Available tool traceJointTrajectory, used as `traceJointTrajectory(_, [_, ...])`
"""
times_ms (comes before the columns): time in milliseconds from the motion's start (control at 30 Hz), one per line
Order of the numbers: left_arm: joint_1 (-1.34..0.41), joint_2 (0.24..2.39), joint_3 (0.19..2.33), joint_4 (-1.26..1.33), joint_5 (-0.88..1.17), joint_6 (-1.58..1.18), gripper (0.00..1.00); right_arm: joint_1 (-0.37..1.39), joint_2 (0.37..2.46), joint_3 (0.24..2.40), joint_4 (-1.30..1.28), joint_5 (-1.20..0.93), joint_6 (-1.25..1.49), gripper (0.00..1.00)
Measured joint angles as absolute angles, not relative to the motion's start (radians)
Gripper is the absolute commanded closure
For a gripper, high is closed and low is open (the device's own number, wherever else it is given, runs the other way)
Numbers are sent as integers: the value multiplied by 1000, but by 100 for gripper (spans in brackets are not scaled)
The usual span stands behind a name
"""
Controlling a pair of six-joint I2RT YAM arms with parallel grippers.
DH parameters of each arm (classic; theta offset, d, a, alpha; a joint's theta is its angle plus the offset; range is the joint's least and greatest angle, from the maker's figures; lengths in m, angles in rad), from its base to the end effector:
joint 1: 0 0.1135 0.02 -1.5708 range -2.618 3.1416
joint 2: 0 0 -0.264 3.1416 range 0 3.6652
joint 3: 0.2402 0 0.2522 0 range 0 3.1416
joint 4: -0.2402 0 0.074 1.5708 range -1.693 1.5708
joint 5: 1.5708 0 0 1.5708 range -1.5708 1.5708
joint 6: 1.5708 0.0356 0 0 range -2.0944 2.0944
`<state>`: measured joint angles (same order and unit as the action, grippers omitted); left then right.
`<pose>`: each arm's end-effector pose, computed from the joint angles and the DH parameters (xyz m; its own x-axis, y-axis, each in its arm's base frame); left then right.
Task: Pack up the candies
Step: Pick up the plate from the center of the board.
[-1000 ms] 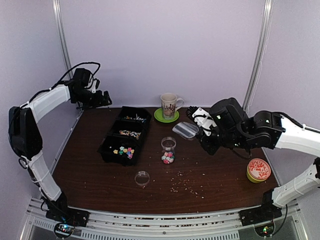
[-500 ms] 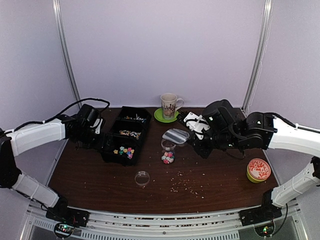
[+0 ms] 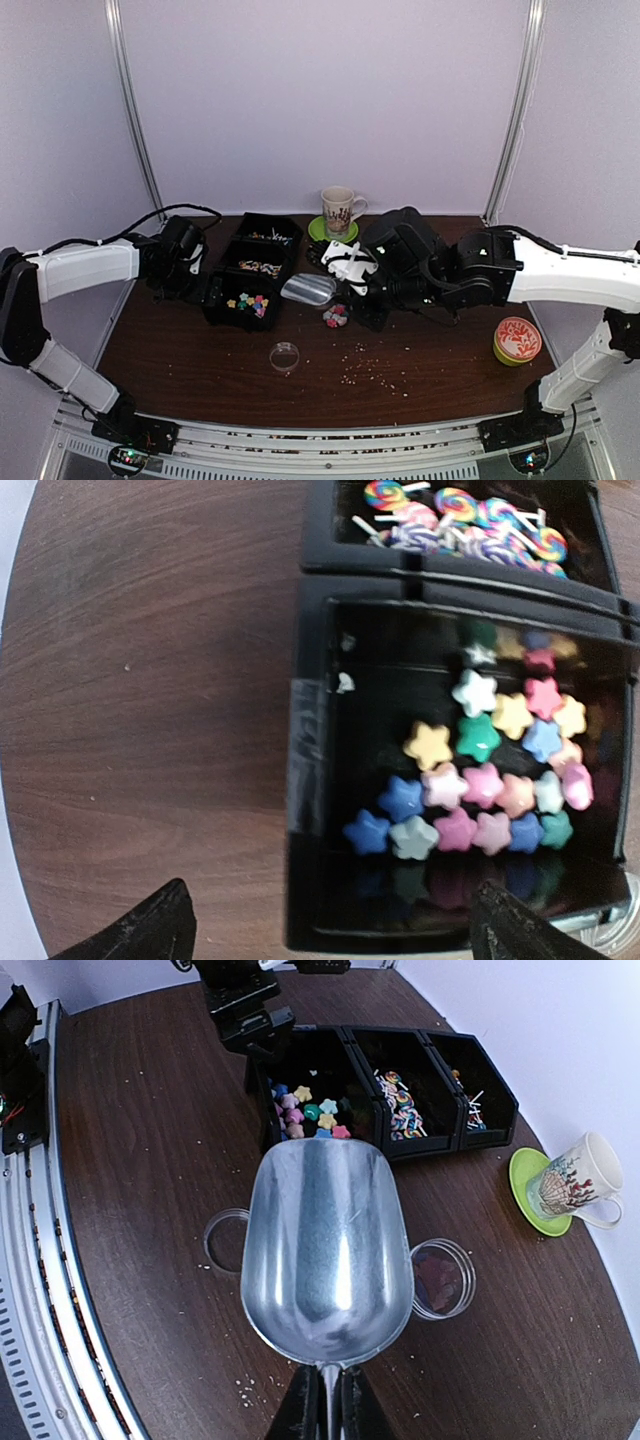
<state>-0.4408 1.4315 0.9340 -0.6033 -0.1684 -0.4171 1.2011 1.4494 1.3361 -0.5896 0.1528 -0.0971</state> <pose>0.2528 -0.1126 0.2135 -0.8798 -0.0265 -0.4746 -0.0048 0.9989 -0.0469 0.1212 0.2978 0.3369 -0.1472 -0.6450 -0.7498 -0.8981 0.4048 -0.1719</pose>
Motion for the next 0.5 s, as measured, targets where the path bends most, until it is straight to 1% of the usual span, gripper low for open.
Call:
traceJointTrajectory(133, [-390, 1480, 974, -597, -157, -406, 7, 1217, 1483, 1364, -587, 154, -106, 100])
traceJointTrajectory(233, [-373, 1550, 1017, -582, -142, -395, 13, 1221, 1486, 1365, -587, 154, -108, 100])
traceJointTrajectory(300, [-372, 1600, 1042, -569, -125, -387, 20, 1222, 1486, 1365, -587, 154, -110, 100])
traceJointTrajectory(400, [-372, 1654, 1056, -550, -97, -379, 32, 1222, 1486, 1365, -587, 157, -110, 100])
traceJointTrajectory(500, [-372, 1677, 1057, -545, -80, -376, 49, 1222, 1486, 1365, -587, 160, -109, 100])
